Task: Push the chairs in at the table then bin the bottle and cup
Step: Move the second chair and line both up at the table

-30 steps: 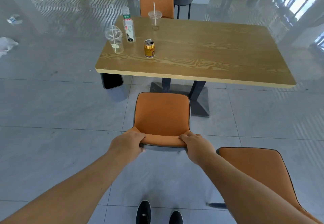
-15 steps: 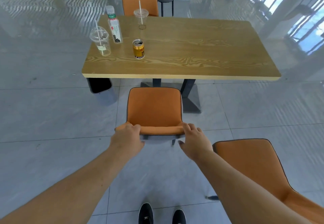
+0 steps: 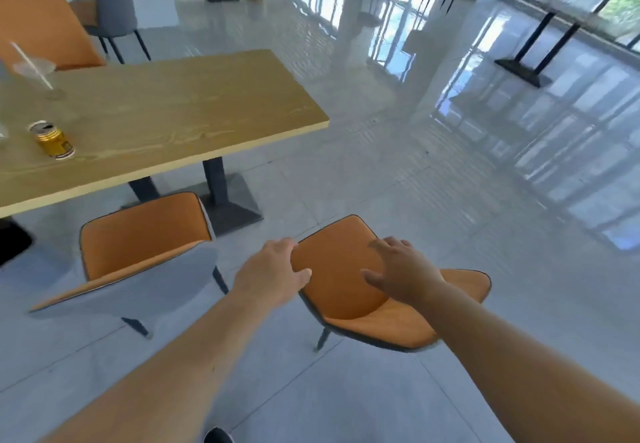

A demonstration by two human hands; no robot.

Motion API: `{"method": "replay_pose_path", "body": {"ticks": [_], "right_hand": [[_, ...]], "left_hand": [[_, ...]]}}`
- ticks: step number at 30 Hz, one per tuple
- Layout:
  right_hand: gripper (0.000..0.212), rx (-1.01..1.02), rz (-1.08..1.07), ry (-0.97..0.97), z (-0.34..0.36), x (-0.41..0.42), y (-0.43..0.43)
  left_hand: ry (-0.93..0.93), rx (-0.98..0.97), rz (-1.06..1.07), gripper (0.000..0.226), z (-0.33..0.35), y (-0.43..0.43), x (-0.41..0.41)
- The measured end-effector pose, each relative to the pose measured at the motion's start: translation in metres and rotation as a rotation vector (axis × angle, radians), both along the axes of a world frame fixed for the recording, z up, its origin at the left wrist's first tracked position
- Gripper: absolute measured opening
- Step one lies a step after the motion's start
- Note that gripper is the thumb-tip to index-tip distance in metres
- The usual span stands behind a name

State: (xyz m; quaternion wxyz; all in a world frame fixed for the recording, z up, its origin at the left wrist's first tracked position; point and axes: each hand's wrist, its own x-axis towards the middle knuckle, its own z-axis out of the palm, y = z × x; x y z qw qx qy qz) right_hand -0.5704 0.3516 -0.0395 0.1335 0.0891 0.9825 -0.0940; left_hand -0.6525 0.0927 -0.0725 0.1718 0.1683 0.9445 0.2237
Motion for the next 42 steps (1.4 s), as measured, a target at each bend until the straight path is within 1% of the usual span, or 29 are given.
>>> {"method": "replay_pose_path", "body": {"ticks": [4, 7, 11, 14, 16, 21, 23, 25, 28, 30, 34, 36, 39, 42], "right_hand": [[0.068, -0.013, -0.038, 0.091, 0.01, 0.071, 0.096], [0.067, -0.039, -0.063, 0.091, -0.001, 0.122, 0.165], [0.068, -0.064, -0.046, 0.02, -0.027, 0.18, 0.238], [0.074, -0.055, -0.003, -0.04, -0.042, 0.198, 0.275], [0.075, -0.058, 0.024, -0.061, -0.049, 0.197, 0.29], [0.075, -0.047, 0.139, -0.064, -0.056, 0.167, 0.304], [0.074, -0.027, 0.193, -0.073, -0.057, 0.155, 0.312], [0.075, -0.007, 0.231, -0.1, -0.055, 0.147, 0.323], [0.075, 0.003, 0.322, -0.132, -0.051, 0.134, 0.342], [0.074, 0.014, 0.378, -0.138, -0.052, 0.122, 0.352], [0.073, -0.051, 0.38, -0.157, -0.063, 0.102, 0.364], [0.074, -0.062, 0.452, -0.191, -0.073, 0.096, 0.365], [0.075, -0.057, 0.603, -0.221, -0.087, 0.083, 0.367], [0.075, -0.049, 0.683, -0.271, -0.096, 0.072, 0.371]], "left_hand": [[0.032, -0.045, -0.114, 0.07, 0.004, 0.111, 0.05], [0.04, -0.076, -0.16, 0.068, -0.002, 0.187, 0.096], [-0.121, -0.126, -0.179, 0.07, -0.018, 0.264, 0.154], [-0.239, -0.147, -0.163, 0.066, -0.033, 0.293, 0.186], [-0.259, -0.171, -0.143, 0.067, -0.043, 0.303, 0.2], [-0.166, -0.263, -0.098, 0.06, -0.065, 0.323, 0.191], [-0.197, -0.263, -0.091, 0.057, -0.078, 0.334, 0.18], [-0.272, -0.268, -0.072, 0.058, -0.086, 0.345, 0.174], [-0.326, -0.292, -0.014, 0.058, -0.092, 0.359, 0.172], [-0.327, -0.288, 0.029, 0.059, -0.093, 0.364, 0.174], [-0.311, -0.252, 0.101, 0.063, -0.092, 0.365, 0.181], [-0.303, -0.228, 0.148, 0.065, -0.09, 0.365, 0.185], [-0.252, -0.261, 0.261, 0.054, -0.091, 0.366, 0.2], [-0.226, -0.259, 0.396, 0.041, -0.091, 0.371, 0.215]]}}
